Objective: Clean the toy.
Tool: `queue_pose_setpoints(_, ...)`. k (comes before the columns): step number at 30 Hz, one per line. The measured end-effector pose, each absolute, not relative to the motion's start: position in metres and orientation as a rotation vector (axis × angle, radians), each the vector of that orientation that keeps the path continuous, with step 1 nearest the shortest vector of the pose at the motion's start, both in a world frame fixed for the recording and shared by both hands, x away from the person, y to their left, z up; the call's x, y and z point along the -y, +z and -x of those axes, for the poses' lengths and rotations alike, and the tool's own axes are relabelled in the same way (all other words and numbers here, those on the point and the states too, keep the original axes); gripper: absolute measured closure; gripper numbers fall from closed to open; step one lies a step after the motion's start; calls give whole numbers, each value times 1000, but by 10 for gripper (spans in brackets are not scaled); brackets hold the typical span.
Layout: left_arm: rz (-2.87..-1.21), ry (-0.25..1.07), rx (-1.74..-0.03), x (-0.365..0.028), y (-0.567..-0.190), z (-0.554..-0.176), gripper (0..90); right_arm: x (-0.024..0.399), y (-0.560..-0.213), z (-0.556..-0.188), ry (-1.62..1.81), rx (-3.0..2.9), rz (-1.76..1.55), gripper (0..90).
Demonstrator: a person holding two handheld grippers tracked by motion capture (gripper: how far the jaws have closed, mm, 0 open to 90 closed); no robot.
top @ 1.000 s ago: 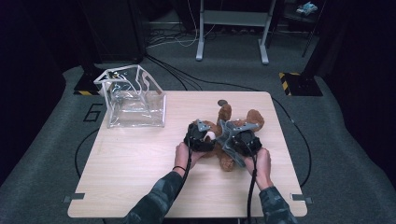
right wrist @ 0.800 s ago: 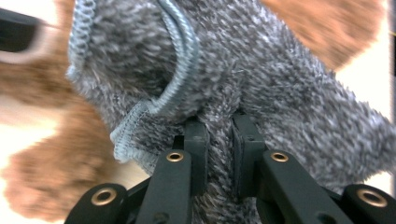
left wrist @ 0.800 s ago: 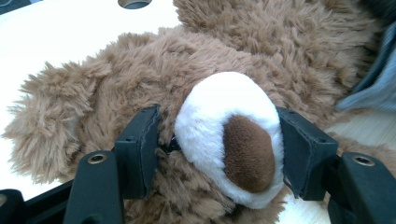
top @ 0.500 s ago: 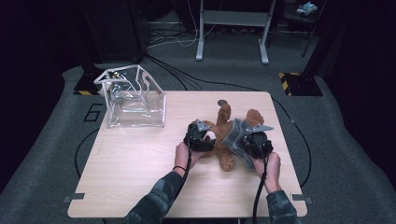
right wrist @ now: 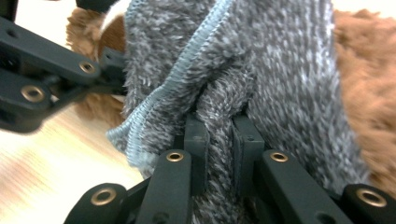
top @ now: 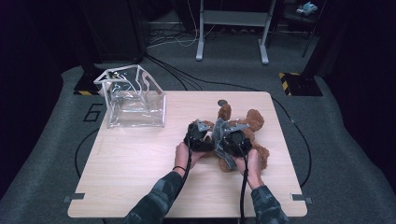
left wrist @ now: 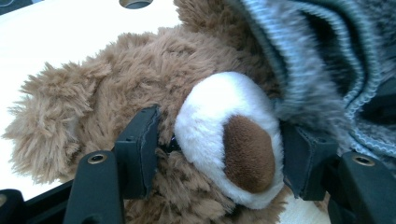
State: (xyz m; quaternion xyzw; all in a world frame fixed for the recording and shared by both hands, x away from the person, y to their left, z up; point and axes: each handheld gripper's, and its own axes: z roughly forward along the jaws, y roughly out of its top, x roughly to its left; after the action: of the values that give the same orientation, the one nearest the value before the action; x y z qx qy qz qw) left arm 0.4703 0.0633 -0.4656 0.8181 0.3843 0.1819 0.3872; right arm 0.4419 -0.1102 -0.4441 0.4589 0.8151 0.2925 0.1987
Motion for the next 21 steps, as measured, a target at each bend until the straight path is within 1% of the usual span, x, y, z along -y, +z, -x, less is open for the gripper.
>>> queue_pose_setpoints(3,-2081,462,-976,-64,-466,-470,363,122,-442,-438,809,-2273,-1296,794)
queue_pose_setpoints(4,-2084,460,-972,-64,-465,-470,362,134,-442,-435,805,-2252,-1321,793)
queue_pose_setpoints(10,-2085,460,-969,-64,-465,-471,363,176,-452,-425,756,-2191,-1437,789)
queue_pose_setpoints(13,-2086,462,-972,-63,-465,-470,362,185,-454,-424,743,-2203,-1453,787)
queue_pose_setpoints(18,-2085,463,-973,-63,-465,-470,363,200,-420,-423,867,-2057,-1486,788)
queue_pose_setpoints(21,-2085,467,-978,-63,-465,-470,363,203,-414,-432,846,-2028,-1507,787)
